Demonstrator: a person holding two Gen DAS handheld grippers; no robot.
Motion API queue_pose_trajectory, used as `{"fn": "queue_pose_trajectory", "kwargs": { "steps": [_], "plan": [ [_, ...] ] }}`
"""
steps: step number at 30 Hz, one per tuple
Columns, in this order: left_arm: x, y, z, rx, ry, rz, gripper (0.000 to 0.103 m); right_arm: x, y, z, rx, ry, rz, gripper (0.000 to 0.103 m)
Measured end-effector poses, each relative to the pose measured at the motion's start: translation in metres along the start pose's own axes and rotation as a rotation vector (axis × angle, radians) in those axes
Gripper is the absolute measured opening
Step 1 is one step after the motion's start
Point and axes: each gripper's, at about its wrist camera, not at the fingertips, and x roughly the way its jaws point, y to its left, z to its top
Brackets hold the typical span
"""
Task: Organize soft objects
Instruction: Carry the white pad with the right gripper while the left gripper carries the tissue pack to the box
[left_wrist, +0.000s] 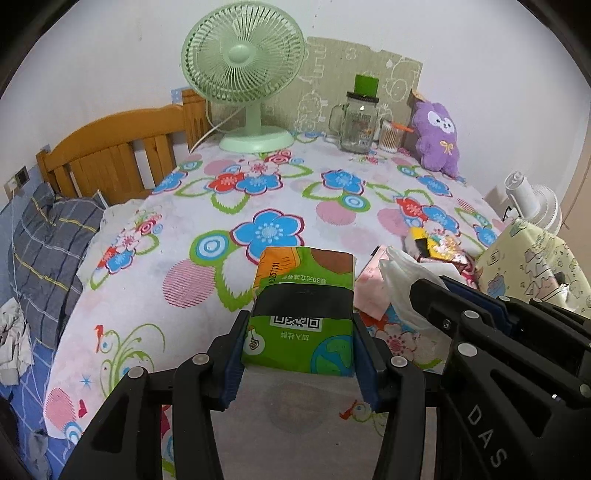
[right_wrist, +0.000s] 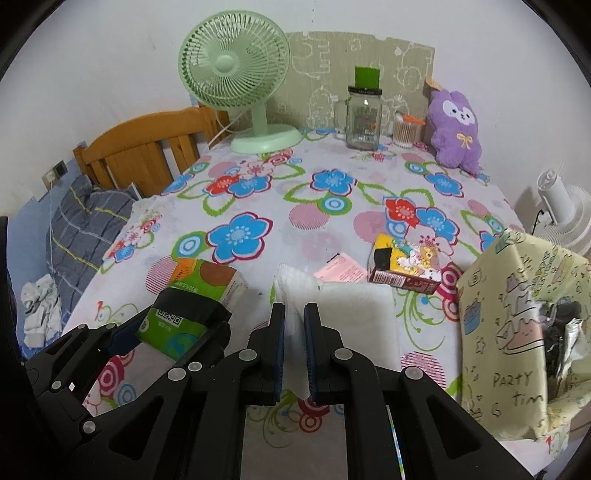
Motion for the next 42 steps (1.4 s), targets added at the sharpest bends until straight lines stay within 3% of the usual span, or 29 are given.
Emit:
{"fn": "queue_pose_trajectory", "kwargs": {
  "steps": [23,27,42],
  "plan": [
    [-0.061,-0.035,0.014,0.06,-0.101,-0.008,0.053,-0.071,-0.018,0.007,0.001,-0.107,0.027,0.012],
    [-0.068,-0.045,0.015,0.074,-0.114,0.032,0.053,-0.08,-0.026,0.007,0.008,-0.115,0.021,0.012],
    [-0.078,-0.085,0.022,0.091,-0.143,-0.015,0.053,-0.105,-0.063,0.009,0.009,-0.149,0.004,0.012]
  ]
}}
